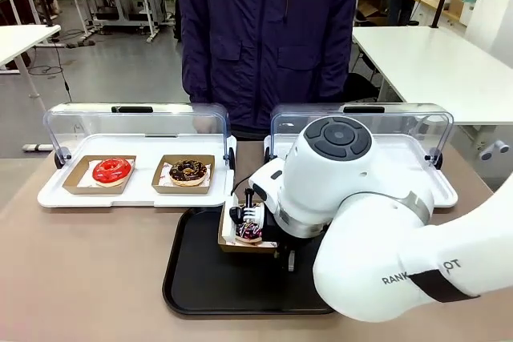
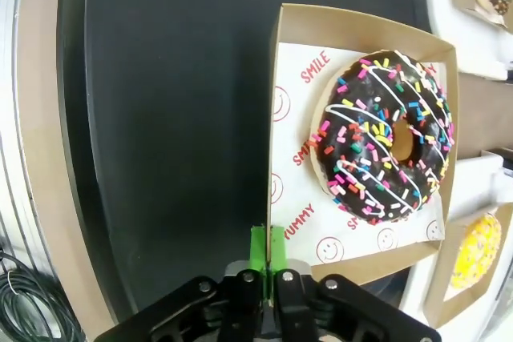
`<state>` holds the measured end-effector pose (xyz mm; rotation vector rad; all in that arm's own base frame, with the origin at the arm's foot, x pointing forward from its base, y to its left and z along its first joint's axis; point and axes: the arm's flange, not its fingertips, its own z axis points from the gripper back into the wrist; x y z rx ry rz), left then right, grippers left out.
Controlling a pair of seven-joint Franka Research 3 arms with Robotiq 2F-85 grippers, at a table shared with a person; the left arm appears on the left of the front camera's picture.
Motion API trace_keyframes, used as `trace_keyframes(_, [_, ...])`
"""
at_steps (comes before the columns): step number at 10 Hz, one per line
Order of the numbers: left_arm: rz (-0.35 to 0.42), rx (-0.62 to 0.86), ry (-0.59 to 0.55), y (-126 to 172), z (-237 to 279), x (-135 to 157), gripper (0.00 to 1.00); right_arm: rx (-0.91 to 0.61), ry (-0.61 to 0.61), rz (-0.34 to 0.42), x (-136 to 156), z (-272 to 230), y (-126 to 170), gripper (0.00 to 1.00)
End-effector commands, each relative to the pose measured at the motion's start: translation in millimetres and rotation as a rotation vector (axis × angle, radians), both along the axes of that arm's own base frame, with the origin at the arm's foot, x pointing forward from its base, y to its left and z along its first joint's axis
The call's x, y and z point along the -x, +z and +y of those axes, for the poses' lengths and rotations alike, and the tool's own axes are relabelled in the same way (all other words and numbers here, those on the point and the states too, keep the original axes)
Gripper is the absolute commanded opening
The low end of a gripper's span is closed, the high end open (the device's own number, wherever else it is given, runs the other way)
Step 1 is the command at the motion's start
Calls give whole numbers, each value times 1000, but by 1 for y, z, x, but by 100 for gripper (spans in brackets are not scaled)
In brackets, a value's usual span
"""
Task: Move the fourth donut from the left to the tray.
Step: Pick up the Paper togo box containing the Donut indicated by the person and place it on the Handle tray.
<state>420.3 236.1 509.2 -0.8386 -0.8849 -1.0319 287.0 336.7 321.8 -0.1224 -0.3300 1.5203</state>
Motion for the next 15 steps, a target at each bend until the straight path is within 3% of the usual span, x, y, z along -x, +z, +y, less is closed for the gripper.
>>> trace_keyframes(1, [5, -11, 5, 0, -2, 3, 100, -32, -12, -24, 37, -31, -21, 2])
trace_keyframes(9, [5, -11, 5, 0, -2, 3, 100, -21, 44, 50, 37, -35, -38, 2])
trace_keyframes(10, [5, -11, 5, 0, -2, 3, 100, -28, 35, 48, 36, -37, -37, 56])
trace_keyframes(11, [5, -11, 5, 0, -2, 3, 100, -31, 26, 44, 38, -36, -34, 57])
trace_keyframes(12, [5, -11, 5, 0, -2, 3, 100, -26, 19, 38, 40, -37, -27, 100])
trace_keyframes(14, [5, -11, 5, 0, -2, 3, 100, -17, 6, 13, 44, -37, -4, 100])
trace_keyframes(15, [5, -11, 5, 0, -2, 3, 100, -19, 5, 9, 46, -36, 9, 81])
